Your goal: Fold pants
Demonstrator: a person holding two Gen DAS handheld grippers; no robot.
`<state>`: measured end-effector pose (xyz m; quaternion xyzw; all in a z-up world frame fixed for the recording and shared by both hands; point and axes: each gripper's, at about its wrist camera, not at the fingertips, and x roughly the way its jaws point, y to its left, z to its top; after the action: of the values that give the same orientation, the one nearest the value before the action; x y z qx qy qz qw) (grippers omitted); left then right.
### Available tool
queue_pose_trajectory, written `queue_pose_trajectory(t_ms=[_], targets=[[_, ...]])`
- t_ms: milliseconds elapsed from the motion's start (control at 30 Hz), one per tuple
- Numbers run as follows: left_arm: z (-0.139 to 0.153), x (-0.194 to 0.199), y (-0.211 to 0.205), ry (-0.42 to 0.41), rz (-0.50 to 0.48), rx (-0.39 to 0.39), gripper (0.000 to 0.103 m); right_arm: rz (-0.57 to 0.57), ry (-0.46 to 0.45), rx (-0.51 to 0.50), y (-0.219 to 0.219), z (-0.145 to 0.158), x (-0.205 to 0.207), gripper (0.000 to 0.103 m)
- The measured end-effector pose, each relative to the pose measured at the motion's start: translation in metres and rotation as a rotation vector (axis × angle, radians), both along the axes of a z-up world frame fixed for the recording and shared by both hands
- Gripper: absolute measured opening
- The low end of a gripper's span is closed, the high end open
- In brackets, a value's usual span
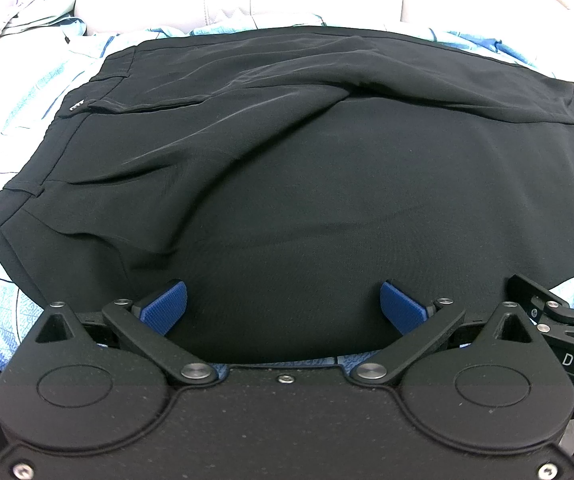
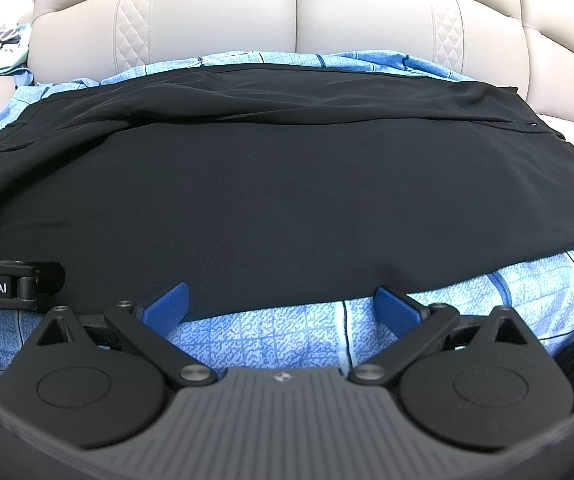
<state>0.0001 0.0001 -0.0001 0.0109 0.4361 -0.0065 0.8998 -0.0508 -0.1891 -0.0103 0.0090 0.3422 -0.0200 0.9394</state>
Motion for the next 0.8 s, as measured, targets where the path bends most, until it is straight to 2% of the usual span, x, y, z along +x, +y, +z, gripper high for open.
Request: queue_pose_trajectory(t_ms=[333,467,500,533,633,733,800], targets=[[-0.002,-0.002,0.000,-0.009,0.007,0.001,0.103,-0.022,0.008,0.006,-0.002,-0.002,0.002,0.103],[0.007,0.006,0.000,0.044,-0.011,-0.002,0.100,-0.026,0.074,0.043,-0.005,0.008,0.012,0.103],[0.012,0.009,0.001,0.048,-0.031,-0.006,0.093,-0.041,0.062,0.068,-0.008,0.012,0.012,0.101],[0.018,0.011,0.002,0.040,-0.046,-0.010,0.092,-0.056,0.039,0.094,-0.011,0.018,0.013,0.100],[0.043,0.024,0.008,-0.016,-0.070,-0.017,0.096,-0.085,-0.050,0.116,-0.021,0.041,0.021,0.100],[0.069,0.054,0.021,-0.065,-0.034,-0.032,0.098,-0.137,-0.128,0.087,-0.035,0.065,0.046,0.100],[0.087,0.080,0.035,-0.099,0.023,-0.056,0.099,-0.197,-0.175,0.091,-0.051,0.080,0.068,0.100]])
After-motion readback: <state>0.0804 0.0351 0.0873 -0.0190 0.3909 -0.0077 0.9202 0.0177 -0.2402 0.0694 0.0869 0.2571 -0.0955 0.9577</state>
